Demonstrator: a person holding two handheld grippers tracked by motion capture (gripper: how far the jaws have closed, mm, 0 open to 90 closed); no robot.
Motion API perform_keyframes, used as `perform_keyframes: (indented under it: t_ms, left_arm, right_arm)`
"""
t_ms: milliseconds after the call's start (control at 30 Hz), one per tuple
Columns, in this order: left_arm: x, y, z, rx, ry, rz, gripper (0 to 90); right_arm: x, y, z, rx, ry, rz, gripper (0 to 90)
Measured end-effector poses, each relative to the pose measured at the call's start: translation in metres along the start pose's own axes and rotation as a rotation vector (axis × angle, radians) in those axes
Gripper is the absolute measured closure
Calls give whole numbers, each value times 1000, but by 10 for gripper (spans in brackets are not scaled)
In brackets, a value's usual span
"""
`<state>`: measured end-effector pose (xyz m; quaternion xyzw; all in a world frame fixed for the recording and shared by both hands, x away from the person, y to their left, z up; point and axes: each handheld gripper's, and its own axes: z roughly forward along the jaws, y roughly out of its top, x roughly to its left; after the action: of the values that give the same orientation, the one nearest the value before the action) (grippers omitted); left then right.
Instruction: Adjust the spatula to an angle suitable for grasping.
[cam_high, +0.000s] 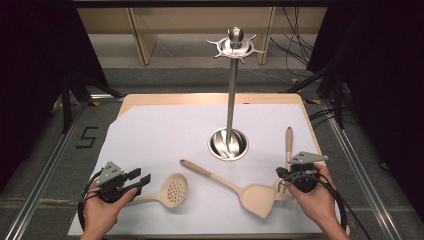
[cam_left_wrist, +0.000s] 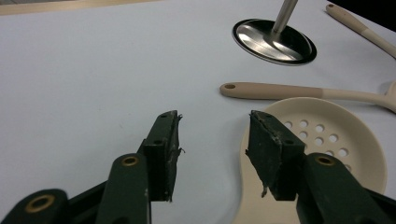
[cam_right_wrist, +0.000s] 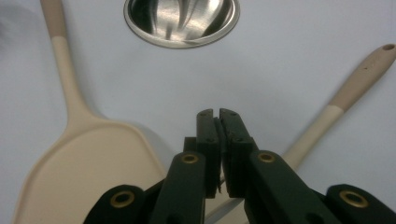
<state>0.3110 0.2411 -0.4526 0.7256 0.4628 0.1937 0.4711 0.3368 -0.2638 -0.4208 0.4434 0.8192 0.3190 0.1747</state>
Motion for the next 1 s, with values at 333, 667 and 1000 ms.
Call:
perform_keyframes:
  t_ms: [333,667,1000]
  left_arm:
    - [-3,1,4,9,7,-14,516]
    - [-4,2,4,-3,7,1,511]
    - [-5,2,1,0,3,10,511]
  right_arm:
    - [10,33,20,160,51,-90,900]
    - [37,56,67,367,101,-163,900]
    - [39,45,86,461,68,-179,900]
